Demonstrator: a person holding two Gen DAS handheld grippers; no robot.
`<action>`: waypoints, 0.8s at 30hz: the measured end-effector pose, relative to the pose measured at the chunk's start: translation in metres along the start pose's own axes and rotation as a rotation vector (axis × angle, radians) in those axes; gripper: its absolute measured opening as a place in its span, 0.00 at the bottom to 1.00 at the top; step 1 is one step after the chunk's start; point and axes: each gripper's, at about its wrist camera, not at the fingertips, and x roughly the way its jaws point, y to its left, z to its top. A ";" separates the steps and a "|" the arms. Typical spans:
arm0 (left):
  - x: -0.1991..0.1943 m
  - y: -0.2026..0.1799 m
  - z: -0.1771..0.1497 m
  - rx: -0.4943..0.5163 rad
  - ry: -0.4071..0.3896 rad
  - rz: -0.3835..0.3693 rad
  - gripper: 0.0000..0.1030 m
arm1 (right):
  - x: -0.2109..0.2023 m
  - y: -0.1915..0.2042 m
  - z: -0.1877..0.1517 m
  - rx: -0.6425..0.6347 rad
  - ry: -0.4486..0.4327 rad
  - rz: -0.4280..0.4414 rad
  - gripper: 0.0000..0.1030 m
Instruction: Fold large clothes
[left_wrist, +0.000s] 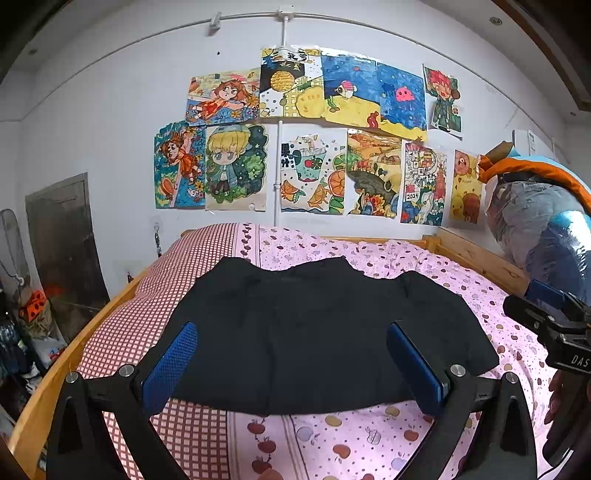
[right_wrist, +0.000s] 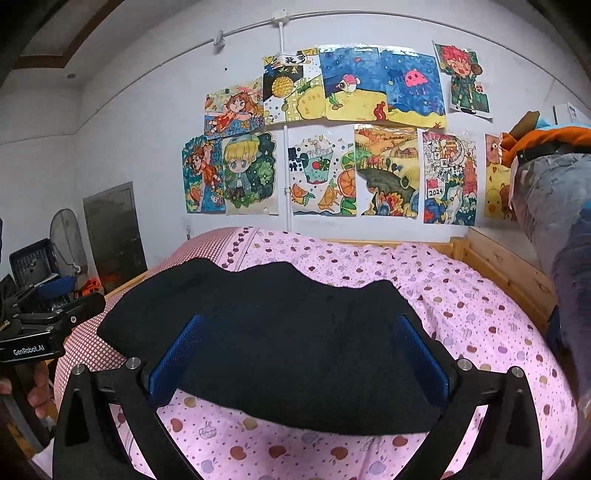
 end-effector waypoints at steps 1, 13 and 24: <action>-0.001 0.002 -0.001 -0.002 -0.004 0.001 1.00 | -0.001 0.001 -0.003 -0.001 0.001 0.003 0.99; -0.024 0.002 -0.033 0.127 -0.117 0.008 1.00 | -0.014 0.001 -0.033 0.088 -0.010 0.098 0.99; -0.014 0.012 -0.053 0.107 -0.021 -0.065 1.00 | -0.022 0.023 -0.065 -0.025 -0.062 0.044 0.99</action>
